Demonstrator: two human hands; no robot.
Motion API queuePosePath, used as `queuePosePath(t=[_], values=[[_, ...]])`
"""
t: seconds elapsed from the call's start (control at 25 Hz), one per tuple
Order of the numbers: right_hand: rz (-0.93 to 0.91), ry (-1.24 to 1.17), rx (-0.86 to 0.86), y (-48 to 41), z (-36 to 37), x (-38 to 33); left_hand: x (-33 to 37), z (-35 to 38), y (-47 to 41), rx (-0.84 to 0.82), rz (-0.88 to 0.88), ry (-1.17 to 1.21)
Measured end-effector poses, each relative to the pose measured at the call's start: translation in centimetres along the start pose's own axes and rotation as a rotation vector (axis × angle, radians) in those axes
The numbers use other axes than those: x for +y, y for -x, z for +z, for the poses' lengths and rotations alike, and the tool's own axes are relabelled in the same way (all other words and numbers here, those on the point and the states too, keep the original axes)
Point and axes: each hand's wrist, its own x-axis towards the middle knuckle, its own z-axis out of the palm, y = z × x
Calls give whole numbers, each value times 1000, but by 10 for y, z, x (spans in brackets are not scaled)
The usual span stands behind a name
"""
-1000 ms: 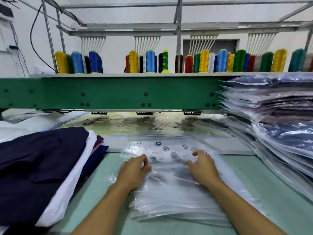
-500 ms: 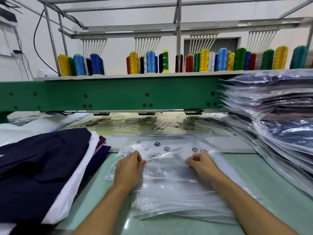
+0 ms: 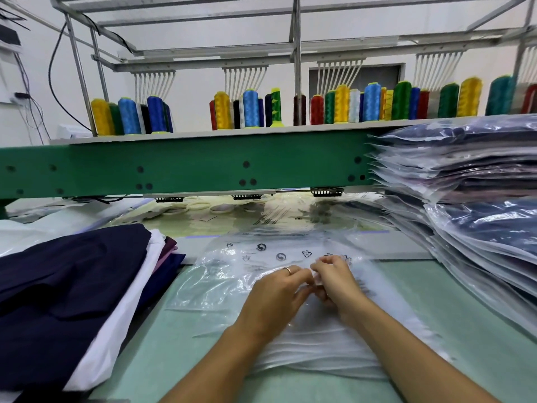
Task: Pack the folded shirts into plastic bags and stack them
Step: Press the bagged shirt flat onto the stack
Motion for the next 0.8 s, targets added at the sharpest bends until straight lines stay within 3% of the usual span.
queuePosePath(t=[0.44,0.8], values=[[-35,25,-12,0,7,6,-8,4,0,-29,-128,-5],[-43,-19,111,-10,-22,4,-37,-16,6,-38,-409,-26]])
